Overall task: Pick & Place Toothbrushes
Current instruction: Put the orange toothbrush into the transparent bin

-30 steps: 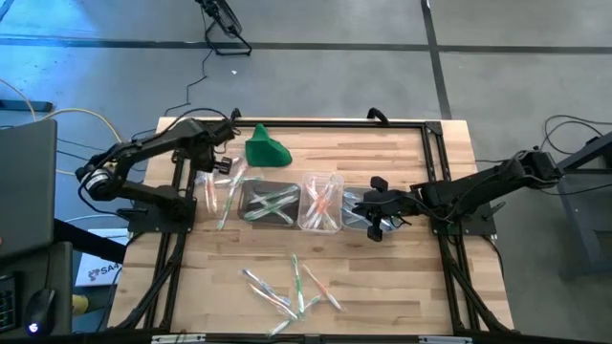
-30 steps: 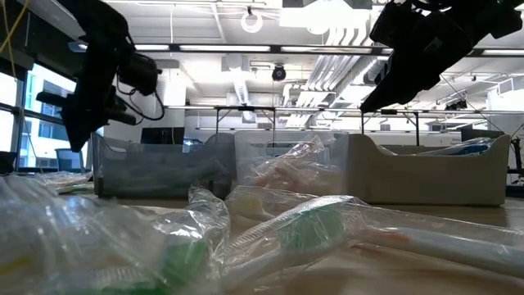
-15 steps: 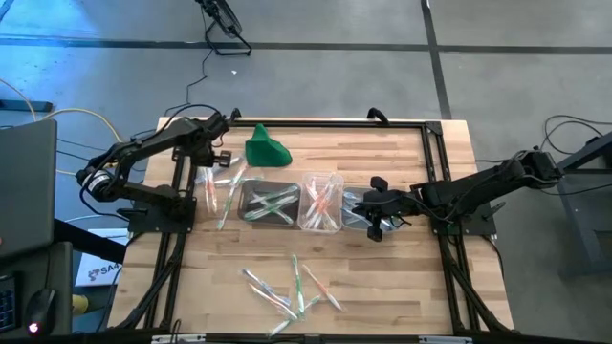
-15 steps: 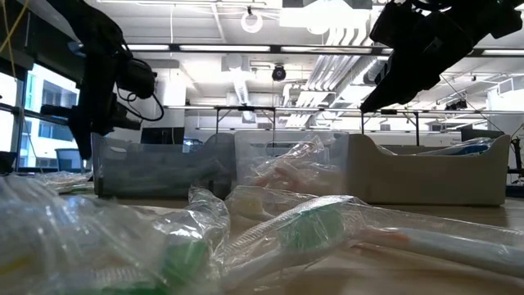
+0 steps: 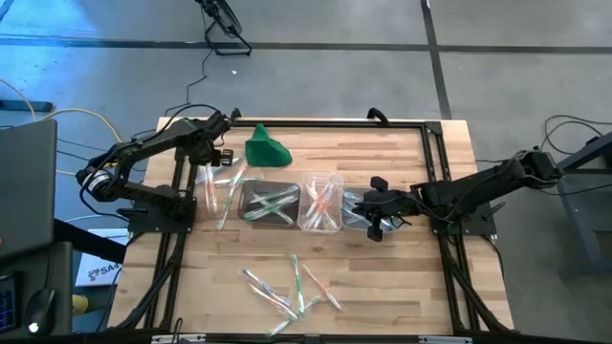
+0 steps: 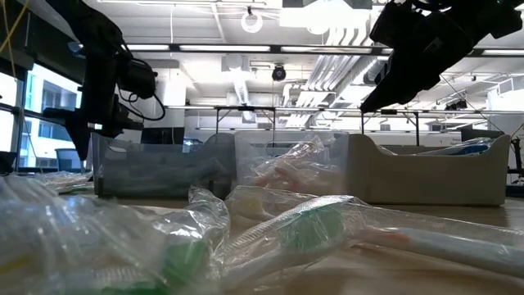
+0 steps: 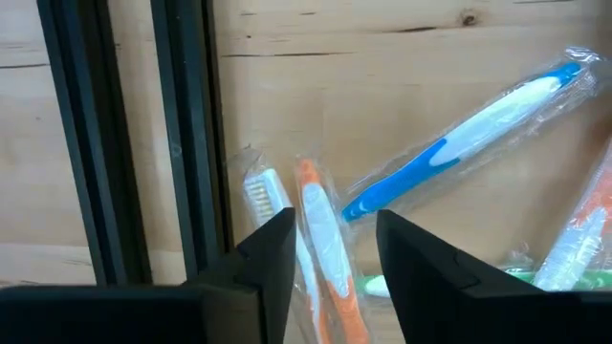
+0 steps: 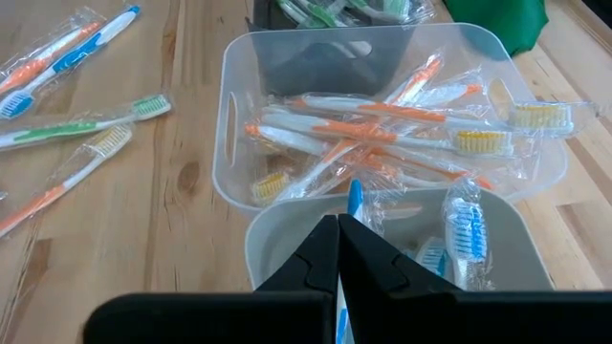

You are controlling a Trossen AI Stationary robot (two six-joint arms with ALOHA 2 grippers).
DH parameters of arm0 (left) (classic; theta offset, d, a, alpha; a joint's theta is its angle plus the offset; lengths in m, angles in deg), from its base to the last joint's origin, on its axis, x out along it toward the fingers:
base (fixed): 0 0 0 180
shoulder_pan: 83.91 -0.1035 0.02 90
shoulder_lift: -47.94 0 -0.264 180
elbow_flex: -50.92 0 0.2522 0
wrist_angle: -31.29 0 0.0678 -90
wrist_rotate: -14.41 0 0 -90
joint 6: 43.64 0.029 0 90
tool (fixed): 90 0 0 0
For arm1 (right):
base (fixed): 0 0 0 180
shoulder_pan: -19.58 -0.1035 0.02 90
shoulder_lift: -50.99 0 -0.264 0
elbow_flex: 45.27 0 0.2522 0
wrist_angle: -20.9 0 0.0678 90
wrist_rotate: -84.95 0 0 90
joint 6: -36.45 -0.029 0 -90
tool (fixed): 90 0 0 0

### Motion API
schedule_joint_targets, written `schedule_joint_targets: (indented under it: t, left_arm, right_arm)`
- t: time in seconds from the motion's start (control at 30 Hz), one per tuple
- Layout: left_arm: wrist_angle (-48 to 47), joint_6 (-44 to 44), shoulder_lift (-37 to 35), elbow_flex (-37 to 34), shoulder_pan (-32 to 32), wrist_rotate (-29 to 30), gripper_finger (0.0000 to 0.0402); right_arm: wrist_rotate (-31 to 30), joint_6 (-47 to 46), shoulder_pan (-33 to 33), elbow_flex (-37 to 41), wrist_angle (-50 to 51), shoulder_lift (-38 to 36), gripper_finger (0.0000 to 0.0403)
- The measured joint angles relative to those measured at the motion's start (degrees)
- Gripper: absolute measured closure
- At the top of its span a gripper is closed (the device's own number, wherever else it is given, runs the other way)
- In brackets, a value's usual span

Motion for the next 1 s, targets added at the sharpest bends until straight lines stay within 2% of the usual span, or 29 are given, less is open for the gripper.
schedule_joint_targets:
  t: [0.2, 0.37, 0.6, 1.0]
  left_arm:
    - [1.41, -1.04, 0.01, -1.01, 0.0, 0.03, 0.0258]
    - [7.23, -1.06, 0.02, -6.11, 0.0, -1.75, 0.0258]
    - [8.69, -1.07, 0.02, -11.72, 0.02, -1.84, 0.0258]
    - [7.81, -1.05, 0.02, -11.59, 0.0, -4.05, 0.0258]
  right_arm:
    - [0.0, 0.02, 0.0, 0.01, 0.0, 0.0, 0.04]
    - [-0.01, 0.02, 0.01, 0.01, 0.02, 0.0, 0.04]
    - [-0.01, 0.2, 0.02, 0.01, 0.01, 0.0, 0.0401]
    - [-0.02, 0.22, 0.02, 0.03, 0.02, 0.0, 0.0401]
